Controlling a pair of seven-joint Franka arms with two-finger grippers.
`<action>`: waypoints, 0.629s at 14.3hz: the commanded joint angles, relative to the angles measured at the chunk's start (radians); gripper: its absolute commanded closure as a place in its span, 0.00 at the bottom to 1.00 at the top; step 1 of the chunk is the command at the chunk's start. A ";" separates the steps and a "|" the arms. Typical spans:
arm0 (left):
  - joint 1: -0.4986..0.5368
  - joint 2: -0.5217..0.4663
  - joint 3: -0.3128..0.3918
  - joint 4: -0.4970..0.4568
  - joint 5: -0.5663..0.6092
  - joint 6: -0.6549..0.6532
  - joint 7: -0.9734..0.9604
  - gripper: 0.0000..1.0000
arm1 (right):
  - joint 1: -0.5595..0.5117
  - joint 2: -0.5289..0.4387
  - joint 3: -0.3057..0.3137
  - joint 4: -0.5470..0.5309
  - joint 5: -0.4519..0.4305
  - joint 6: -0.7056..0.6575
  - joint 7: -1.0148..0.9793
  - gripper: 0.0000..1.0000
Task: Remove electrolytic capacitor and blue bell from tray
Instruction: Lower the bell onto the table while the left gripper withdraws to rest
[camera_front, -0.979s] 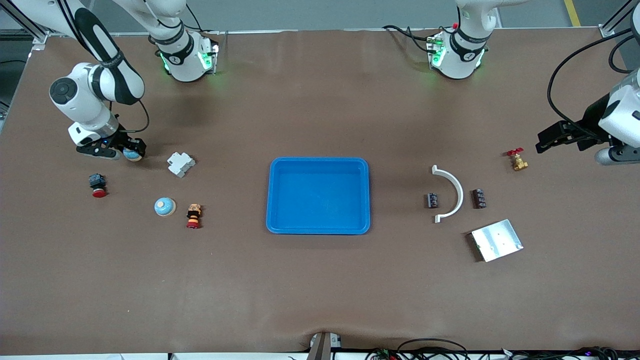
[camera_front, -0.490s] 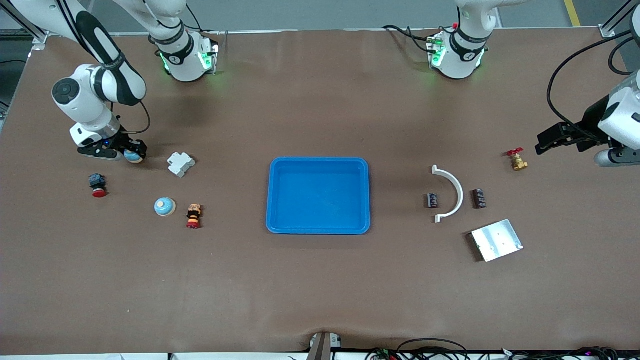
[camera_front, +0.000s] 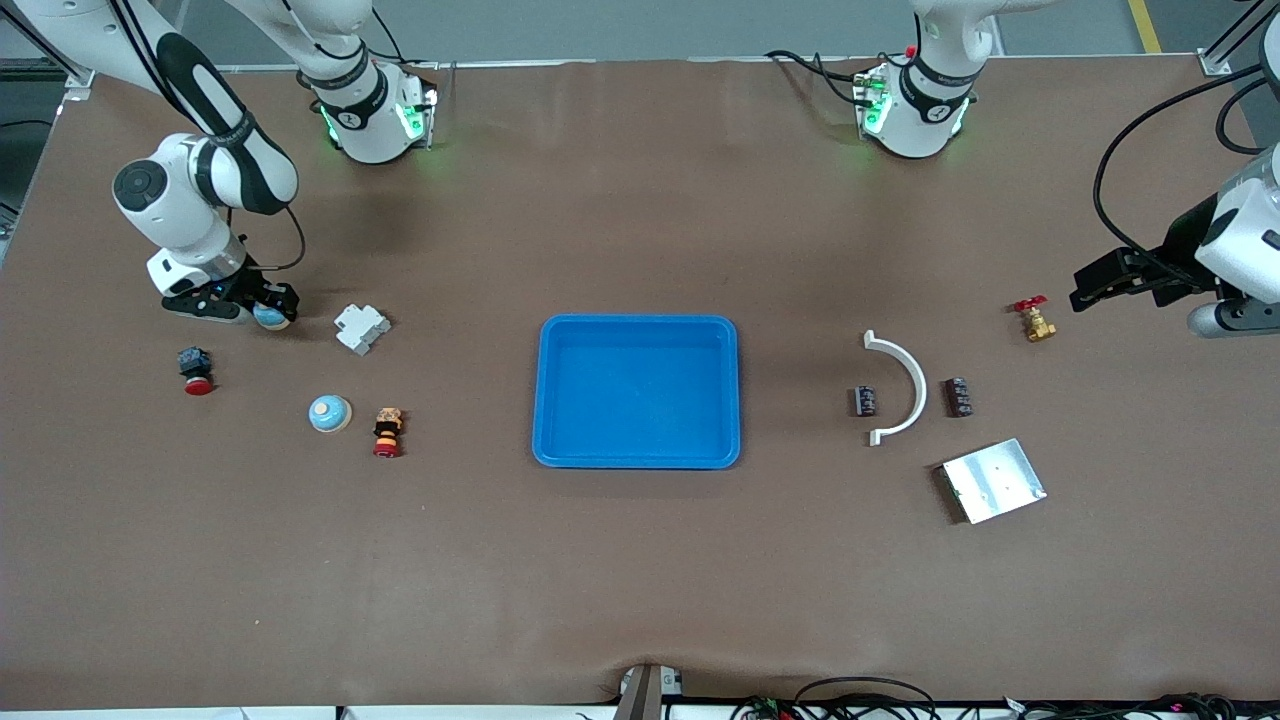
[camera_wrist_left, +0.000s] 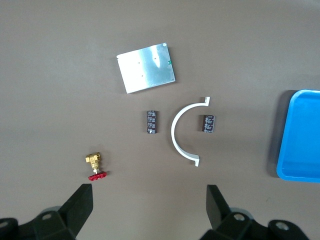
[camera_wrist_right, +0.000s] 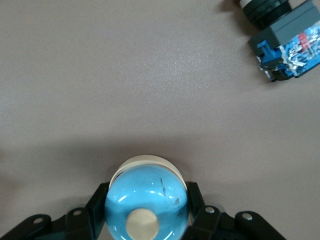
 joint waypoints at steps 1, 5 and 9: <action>-0.014 0.011 0.006 0.034 -0.004 -0.023 -0.018 0.00 | -0.028 0.020 0.049 0.006 0.014 0.021 -0.014 0.01; -0.149 0.009 0.140 0.040 -0.004 -0.025 -0.018 0.00 | -0.031 0.017 0.057 0.009 0.016 0.022 -0.012 0.00; -0.241 0.009 0.251 0.040 -0.006 -0.029 -0.017 0.00 | -0.031 -0.017 0.095 0.007 0.023 0.021 -0.008 0.00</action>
